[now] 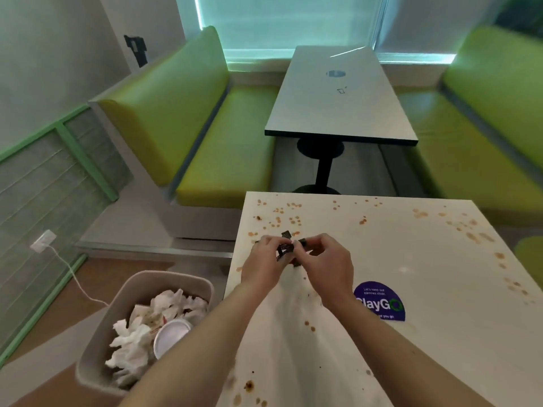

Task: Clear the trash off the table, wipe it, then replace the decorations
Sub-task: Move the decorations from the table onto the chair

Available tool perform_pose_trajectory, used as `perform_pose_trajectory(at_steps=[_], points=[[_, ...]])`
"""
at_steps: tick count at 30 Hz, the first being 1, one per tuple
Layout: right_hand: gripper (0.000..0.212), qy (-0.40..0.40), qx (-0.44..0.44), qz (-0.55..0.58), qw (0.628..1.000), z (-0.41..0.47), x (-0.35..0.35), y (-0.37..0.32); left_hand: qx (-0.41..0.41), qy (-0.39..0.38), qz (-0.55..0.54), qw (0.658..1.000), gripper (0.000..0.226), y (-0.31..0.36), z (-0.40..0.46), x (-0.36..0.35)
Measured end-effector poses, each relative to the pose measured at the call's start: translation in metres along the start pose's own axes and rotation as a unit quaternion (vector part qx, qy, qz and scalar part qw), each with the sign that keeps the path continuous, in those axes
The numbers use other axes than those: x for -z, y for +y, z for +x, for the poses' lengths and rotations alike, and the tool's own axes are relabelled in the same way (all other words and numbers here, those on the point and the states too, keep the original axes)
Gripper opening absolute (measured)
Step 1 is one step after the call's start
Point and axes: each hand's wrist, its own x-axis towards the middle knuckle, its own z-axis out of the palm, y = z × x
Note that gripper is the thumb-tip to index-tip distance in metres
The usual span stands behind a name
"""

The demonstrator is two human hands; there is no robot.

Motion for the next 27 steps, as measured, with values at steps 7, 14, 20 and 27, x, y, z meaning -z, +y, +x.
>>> perform_pose_trajectory(at_steps=[7,14,20,27], points=[[0.031,-0.023,-0.021,0.045,0.998,0.034,0.009,-0.030,0.022,-0.046,-0.057,0.997,0.016,0.005,0.001,0.012],[0.017,-0.121,-0.049,0.108,0.986,0.012,0.012,-0.012,0.043,-0.039,-0.183,0.981,0.020,0.010,-0.003,0.033],[0.042,-0.189,-0.069,0.086,0.976,-0.031,0.027,0.027,0.013,-0.049,-0.245,0.968,0.007,0.031,-0.019,0.033],[0.041,-0.156,-0.109,0.149,0.970,-0.057,0.080,0.043,-0.007,-0.098,-0.281,0.955,0.025,0.085,-0.045,0.006]])
